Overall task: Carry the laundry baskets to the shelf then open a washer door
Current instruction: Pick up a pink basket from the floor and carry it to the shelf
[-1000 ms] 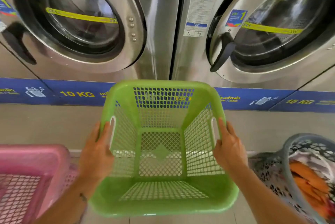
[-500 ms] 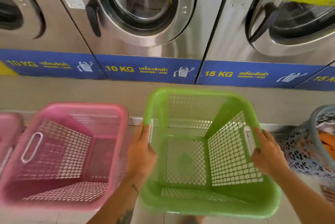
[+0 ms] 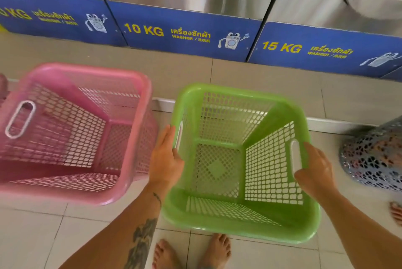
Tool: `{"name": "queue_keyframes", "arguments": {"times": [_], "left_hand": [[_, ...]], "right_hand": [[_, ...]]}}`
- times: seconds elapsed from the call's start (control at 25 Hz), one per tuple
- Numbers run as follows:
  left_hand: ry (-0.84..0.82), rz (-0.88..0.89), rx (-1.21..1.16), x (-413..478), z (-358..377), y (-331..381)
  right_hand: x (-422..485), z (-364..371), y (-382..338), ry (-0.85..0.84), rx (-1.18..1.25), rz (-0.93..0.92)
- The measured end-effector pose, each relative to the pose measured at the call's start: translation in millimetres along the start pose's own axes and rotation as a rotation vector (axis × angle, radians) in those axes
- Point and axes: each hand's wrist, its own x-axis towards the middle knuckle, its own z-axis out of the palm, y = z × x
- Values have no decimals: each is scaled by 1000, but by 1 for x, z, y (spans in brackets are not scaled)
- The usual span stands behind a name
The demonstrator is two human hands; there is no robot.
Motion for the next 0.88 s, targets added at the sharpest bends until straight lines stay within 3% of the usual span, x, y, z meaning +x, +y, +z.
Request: {"name": "queue_keyframes", "arguments": {"times": [0.28,0.48,0.72,0.88], "left_hand": [[-206,-14,147,-29,9,-17],[-372,-200,236,-20,-25,27],[-362,-199,110,-30,-105,82],[-248,-198,35,-62,-185,121]], "right_hand": [[-21,-5,14,-174,-30,-33],[-41,-31,-6,-307,-169,-79],[-87,-84,-72,-302,-92,-195],[-119,-133,-125,-314,-2,-255]]}}
